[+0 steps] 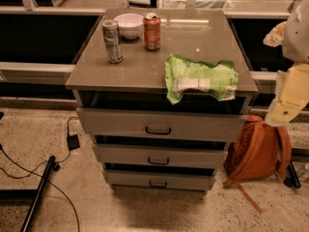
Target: Open top drawer
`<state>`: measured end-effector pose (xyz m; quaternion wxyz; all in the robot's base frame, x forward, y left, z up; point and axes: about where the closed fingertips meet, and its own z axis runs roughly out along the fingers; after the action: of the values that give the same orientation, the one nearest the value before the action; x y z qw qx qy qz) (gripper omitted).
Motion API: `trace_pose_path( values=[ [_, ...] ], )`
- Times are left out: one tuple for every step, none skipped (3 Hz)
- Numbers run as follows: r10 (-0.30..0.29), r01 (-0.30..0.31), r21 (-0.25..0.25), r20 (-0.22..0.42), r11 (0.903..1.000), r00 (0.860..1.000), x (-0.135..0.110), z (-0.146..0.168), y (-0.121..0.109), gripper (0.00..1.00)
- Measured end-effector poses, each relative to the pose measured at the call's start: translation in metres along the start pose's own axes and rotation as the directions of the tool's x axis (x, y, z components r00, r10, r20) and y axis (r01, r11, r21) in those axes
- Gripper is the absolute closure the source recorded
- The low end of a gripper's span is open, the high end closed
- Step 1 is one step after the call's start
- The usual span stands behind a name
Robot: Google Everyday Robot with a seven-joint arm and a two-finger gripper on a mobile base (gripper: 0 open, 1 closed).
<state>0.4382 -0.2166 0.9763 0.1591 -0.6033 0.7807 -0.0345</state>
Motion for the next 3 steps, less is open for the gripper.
trace_pose_path(
  values=[
    [0.0,0.0,0.0,0.0,1.0,1.0,0.0,0.0,0.0,0.0],
    [-0.013,0.012,0.03,0.023,0.9995,1.0,0.004,0.006,0.0,0.0],
    [-0.016,0.01,0.046,0.115,0.9989,0.993,0.04,0.046,0.016,0.0]
  ],
)
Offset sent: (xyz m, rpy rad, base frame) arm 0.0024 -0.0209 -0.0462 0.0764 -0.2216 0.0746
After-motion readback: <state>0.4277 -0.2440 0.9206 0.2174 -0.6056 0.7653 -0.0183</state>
